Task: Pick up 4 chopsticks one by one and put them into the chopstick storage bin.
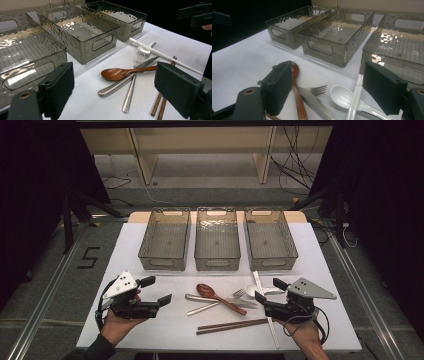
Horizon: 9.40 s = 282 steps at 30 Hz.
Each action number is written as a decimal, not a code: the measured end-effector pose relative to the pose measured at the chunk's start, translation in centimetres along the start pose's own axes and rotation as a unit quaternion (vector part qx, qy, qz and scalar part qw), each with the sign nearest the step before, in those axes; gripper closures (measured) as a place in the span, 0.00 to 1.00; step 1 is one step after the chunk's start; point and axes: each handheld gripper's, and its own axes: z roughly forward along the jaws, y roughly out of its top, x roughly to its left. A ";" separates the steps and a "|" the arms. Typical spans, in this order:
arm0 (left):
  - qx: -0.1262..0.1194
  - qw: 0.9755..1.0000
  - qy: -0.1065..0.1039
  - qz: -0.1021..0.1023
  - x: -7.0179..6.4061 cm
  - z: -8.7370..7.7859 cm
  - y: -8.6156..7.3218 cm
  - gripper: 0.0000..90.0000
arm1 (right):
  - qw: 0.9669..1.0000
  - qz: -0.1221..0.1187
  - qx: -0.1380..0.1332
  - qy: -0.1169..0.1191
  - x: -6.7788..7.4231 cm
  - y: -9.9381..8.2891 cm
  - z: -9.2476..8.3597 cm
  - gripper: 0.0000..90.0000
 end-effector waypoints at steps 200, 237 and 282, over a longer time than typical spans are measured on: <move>0.016 0.982 -0.141 -0.128 -2.5 9.0 3.0 0.28 | 0.982 -0.039 0.142 0.116 7.1 3.1 7.6 0.96; 0.006 0.968 -0.206 -0.145 -2.5 9.0 2.8 0.72 | 0.982 -0.039 0.111 0.146 8.3 3.1 7.6 0.95; -0.029 0.980 -0.118 -0.155 3.5 4.9 6.7 0.92 | 0.990 -0.001 0.095 0.107 4.2 3.7 5.1 0.44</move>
